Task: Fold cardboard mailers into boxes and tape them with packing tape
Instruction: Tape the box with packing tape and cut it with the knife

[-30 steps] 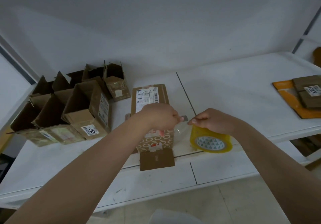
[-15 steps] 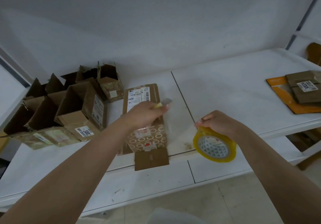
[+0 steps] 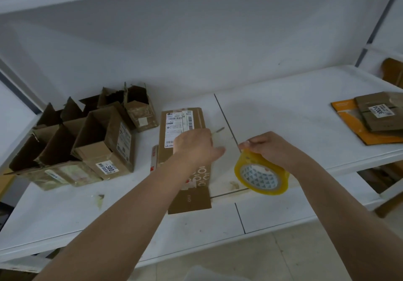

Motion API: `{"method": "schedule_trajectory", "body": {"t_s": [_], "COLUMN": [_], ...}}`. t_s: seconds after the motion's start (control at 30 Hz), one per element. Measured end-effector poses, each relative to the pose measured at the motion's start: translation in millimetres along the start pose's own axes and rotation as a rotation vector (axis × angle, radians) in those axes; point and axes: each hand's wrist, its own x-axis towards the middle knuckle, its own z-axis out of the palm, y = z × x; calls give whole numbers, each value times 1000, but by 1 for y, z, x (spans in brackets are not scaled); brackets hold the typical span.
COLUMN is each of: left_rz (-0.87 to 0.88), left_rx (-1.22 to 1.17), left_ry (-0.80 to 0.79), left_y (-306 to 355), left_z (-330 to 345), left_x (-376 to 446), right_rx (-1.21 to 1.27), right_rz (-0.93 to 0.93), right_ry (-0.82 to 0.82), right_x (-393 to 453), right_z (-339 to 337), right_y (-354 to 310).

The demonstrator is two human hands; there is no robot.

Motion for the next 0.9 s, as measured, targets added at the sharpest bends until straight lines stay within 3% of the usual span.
{"method": "schedule_trajectory", "body": {"t_s": [0.17, 0.37, 0.53, 0.67, 0.9], "left_rz": [132, 109, -76, -184, -159], "left_rx": [-602, -789, -1138, -1363, -1504], "left_ry": [114, 95, 76, 14, -14], "left_y": [1, 25, 40, 46, 57], "left_z": [-10, -11, -17, -20, -25], "left_x": [-12, -17, -26, -33, -46], "right_rx": [-18, -79, -224, -114, -200], "right_rz": [-116, -243, -338, -383, -356], "right_ry": [42, 85, 341, 425, 604], "right_x": [-8, -13, -12, -9, 6], "right_z": [-8, -7, 6, 7, 15], "right_y": [-15, -25, -21, -23, -26]}}
